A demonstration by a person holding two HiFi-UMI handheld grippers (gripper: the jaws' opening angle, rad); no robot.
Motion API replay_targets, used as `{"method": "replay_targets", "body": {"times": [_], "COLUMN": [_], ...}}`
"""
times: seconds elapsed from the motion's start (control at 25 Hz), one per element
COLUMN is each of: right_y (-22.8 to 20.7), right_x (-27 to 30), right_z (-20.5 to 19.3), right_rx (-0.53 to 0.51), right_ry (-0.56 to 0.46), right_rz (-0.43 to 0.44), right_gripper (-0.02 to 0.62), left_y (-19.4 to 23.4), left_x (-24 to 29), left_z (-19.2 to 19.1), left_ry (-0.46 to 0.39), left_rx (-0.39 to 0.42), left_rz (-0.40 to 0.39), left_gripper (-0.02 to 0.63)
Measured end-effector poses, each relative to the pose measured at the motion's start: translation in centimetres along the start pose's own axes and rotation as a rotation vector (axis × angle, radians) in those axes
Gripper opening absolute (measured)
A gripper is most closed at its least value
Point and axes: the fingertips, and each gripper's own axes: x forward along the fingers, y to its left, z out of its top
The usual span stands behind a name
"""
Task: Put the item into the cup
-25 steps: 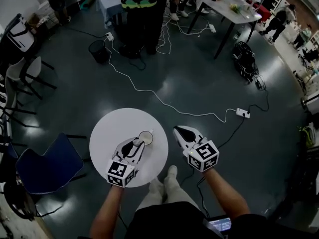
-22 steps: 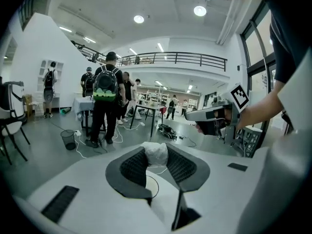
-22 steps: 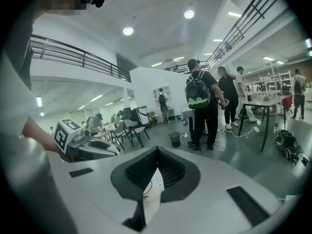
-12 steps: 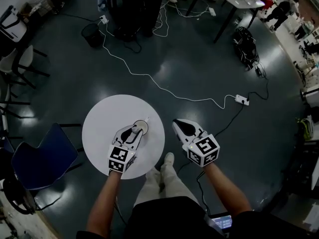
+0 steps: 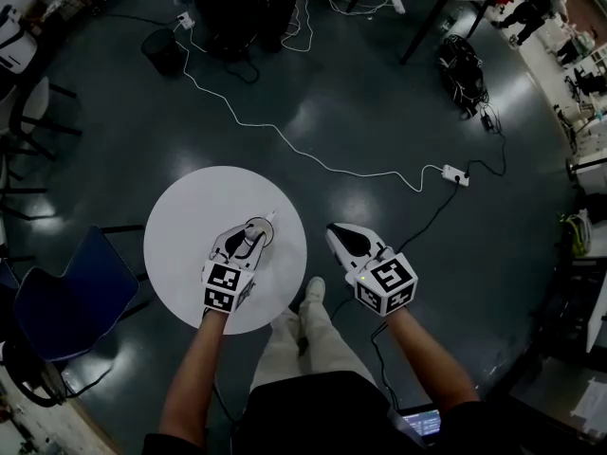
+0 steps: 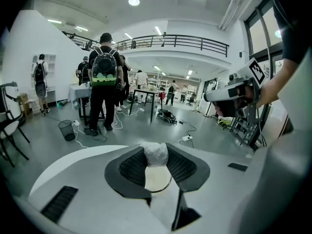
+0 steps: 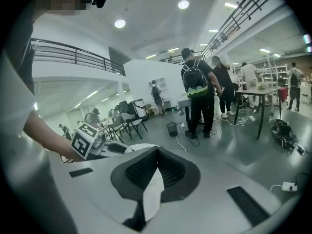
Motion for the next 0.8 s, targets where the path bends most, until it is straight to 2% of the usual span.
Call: {"method": "replay_targets", "body": {"times": [0.28,0.6,0.8], "right_y": [0.3,1.1,1.3], "right_x": [0.3,1.1,0.5], "right_z": [-1.2,-1.3,-1.5], "right_rx": [0.005,-0.004,-0.009], "right_ry": [0.022,0.032,0.035], "right_rz": [0.007,0.01,0.002], "right_gripper": [0.017,0.017,0.017], "left_y": [0.2,0.8,0.8], "left_x": [0.5,0.5,0.1], "left_z": [-1.1,-1.3,-1.3], "left_ry": [0.007,0.012,0.004], "left_rx": [-0.04,-0.036,-0.036], "left_rz": [-0.008,-0.009,-0.005], "left_gripper": [0.123,0.206,0.206]}}
